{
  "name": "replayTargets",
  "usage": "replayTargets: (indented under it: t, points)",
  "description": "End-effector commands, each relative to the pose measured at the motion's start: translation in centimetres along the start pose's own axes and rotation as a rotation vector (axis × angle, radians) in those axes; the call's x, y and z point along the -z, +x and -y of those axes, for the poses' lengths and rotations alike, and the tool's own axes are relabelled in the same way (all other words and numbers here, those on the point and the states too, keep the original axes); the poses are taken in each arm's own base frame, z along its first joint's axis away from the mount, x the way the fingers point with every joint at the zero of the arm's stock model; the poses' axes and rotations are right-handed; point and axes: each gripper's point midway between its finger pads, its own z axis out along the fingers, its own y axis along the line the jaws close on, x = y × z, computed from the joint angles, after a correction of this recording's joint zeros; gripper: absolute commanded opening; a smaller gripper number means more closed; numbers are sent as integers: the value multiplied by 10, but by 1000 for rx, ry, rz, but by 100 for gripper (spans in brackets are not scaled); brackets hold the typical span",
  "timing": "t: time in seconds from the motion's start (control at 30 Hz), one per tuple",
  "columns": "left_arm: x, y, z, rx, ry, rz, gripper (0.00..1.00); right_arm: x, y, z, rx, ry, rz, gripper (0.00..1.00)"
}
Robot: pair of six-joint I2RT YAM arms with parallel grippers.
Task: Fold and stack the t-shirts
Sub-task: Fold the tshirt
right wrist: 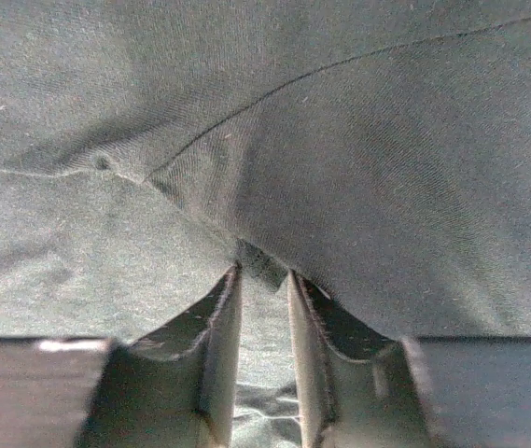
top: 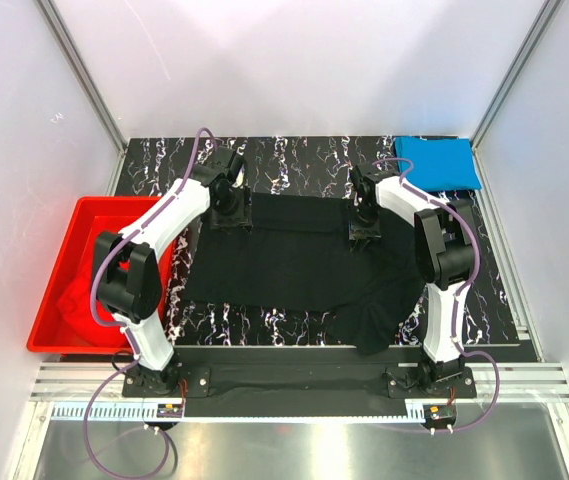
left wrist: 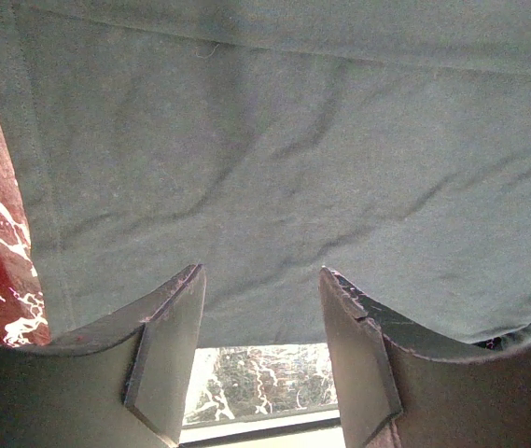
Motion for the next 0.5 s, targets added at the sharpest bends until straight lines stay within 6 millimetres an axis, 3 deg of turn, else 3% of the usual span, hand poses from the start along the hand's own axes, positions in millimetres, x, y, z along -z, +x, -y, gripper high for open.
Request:
replayTargets:
  t: [0.0,0.23,0.37,0.47]
  points:
    - [17,-18,6,-16,32,81,57,8,-11,-2,29,19,60,32]
    - [16,-18,3,-11,32,77,57,18,-20,-4,40,25,85,21]
    - [17,-18,3,-9,35,79,57,26,-20,-9,40,16,74,5]
    - [17,-19,2,-5,34,79,57,42,-16,-21,27,-36,39,5]
